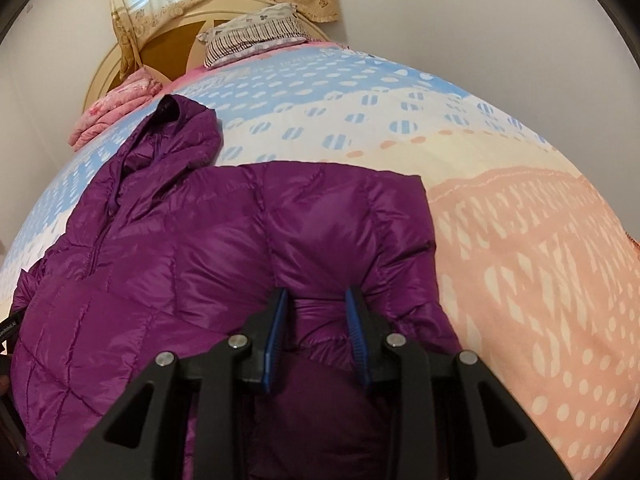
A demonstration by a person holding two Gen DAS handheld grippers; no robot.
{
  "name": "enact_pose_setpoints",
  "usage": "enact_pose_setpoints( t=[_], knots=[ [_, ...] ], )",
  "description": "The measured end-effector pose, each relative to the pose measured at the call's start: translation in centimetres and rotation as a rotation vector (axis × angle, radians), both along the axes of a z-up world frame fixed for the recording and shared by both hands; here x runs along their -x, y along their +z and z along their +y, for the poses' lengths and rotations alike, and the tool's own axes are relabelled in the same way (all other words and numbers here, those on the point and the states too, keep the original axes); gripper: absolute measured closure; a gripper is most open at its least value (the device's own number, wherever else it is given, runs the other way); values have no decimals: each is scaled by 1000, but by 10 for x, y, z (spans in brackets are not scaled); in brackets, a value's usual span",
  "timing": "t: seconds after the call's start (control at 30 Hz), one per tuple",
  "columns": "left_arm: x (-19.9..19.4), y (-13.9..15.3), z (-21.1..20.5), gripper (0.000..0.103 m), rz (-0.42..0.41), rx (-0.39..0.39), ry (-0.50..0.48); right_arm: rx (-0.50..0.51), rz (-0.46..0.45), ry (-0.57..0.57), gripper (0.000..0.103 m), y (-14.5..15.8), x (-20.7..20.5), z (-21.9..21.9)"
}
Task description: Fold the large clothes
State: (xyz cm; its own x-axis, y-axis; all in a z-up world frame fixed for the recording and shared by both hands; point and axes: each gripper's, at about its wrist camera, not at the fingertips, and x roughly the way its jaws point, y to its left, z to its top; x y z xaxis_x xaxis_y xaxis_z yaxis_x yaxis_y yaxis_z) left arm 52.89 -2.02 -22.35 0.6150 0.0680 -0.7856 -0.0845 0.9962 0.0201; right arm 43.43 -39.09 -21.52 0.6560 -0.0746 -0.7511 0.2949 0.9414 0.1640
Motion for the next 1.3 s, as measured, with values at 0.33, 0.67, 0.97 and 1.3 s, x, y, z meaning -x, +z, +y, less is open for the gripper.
enact_pose_setpoints(
  t=[0.33, 0.67, 0.97, 1.3],
  knots=[
    [1, 25, 8, 1, 40, 17, -36, 53, 50, 78, 54, 17, -4, 6],
    [-100, 91, -33, 1, -57, 128, -169, -27, -65, 214, 18, 83, -107, 12],
    [-197, 59, -94, 1, 1, 97, -240, -46, -22, 248, 18, 54, -217, 38],
    [-224, 16, -109, 19, 61, 166, -298, -65, 88, 308, 42, 8, -263, 43]
  ],
)
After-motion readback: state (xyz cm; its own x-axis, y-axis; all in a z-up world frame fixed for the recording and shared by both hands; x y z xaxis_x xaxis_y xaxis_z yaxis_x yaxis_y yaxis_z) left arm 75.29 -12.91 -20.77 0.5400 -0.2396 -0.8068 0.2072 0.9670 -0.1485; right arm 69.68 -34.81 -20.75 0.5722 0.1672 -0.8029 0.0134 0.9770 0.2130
